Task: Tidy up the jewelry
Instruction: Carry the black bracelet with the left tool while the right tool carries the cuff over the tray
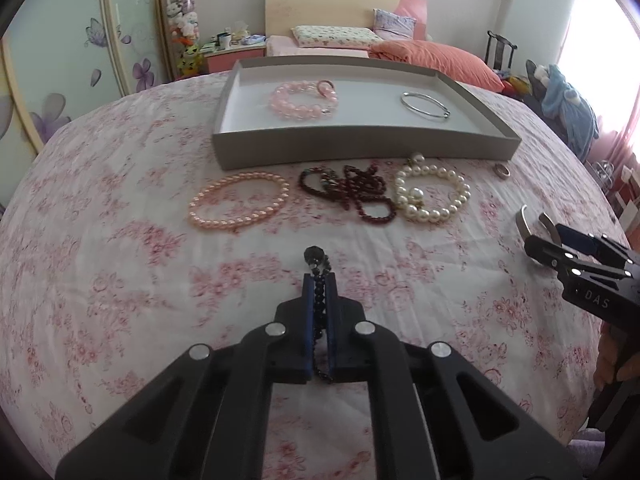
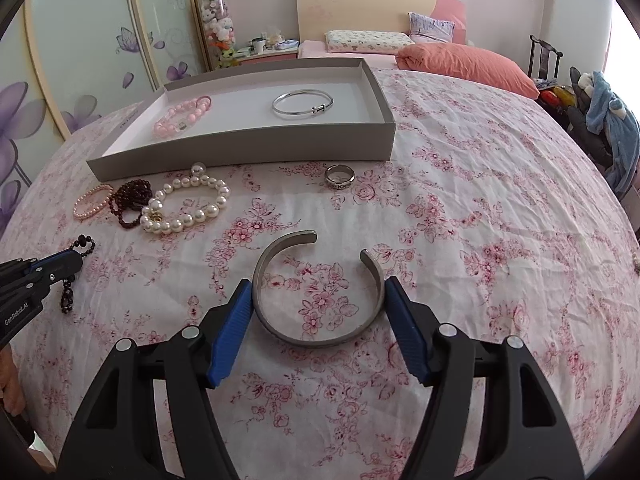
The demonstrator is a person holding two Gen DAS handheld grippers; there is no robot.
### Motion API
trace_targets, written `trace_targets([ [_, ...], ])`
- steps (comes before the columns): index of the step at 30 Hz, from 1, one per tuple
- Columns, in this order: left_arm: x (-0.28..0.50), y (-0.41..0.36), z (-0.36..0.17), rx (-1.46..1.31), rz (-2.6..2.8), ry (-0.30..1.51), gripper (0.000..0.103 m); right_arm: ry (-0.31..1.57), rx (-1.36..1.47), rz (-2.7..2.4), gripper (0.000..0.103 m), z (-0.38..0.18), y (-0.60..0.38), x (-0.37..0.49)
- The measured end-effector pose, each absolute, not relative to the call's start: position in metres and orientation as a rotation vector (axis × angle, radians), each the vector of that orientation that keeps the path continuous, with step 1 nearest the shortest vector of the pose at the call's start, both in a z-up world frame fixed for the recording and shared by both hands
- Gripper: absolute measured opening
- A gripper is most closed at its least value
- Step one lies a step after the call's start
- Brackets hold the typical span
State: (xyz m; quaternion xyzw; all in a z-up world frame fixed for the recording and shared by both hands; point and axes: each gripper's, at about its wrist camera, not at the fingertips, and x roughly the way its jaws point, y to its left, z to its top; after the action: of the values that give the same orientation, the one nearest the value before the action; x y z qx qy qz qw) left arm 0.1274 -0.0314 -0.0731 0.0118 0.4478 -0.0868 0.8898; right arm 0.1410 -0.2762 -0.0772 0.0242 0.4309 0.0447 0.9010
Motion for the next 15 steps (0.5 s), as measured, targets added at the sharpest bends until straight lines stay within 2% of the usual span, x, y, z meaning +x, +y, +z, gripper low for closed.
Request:
trace_targets([
  [15,0.107,-0.020,-0.031,-0.031,-0.149,0.750,0.006,0.720,0.042,0.154,0.066,-0.041,-0.255,0.122],
])
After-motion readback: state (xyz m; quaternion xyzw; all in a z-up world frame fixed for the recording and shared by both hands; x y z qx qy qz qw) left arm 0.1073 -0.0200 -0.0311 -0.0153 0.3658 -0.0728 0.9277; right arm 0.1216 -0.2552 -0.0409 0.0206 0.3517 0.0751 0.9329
